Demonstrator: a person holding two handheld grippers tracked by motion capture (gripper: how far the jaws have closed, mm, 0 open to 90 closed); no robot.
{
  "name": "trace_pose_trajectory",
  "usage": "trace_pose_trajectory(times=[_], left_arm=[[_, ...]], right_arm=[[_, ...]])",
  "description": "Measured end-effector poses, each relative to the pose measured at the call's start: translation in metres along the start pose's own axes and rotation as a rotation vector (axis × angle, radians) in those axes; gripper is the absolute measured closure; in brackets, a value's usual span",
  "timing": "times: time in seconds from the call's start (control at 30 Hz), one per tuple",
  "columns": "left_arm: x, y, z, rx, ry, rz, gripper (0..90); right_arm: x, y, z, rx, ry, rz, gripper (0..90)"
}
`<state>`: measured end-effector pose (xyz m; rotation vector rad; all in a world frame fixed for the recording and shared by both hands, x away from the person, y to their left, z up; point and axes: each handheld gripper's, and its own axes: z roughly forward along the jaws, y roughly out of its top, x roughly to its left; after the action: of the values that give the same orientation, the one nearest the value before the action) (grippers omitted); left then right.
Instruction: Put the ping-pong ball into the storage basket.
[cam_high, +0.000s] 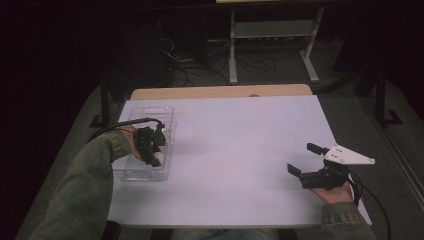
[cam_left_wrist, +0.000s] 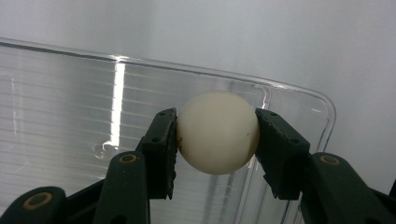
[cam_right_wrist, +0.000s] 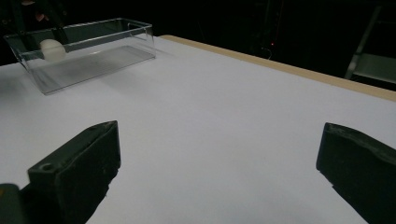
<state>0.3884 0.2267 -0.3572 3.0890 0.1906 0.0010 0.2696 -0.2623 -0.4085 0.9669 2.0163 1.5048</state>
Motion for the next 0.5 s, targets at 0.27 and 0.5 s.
trace_pose_trajectory(times=[0.27, 0.5], left_arm=[[0.001, 0.0, 0.009, 0.004, -0.005, -0.01, 51.0], [0.001, 0.0, 0.014, -0.004, -0.015, -0.01, 51.0]], right_arm=[[0.0, 0.0, 0.0, 0.002, 0.0, -0.003, 0.0], [0.0, 0.0, 0.0, 0.003, -0.001, -0.004, 0.0]])
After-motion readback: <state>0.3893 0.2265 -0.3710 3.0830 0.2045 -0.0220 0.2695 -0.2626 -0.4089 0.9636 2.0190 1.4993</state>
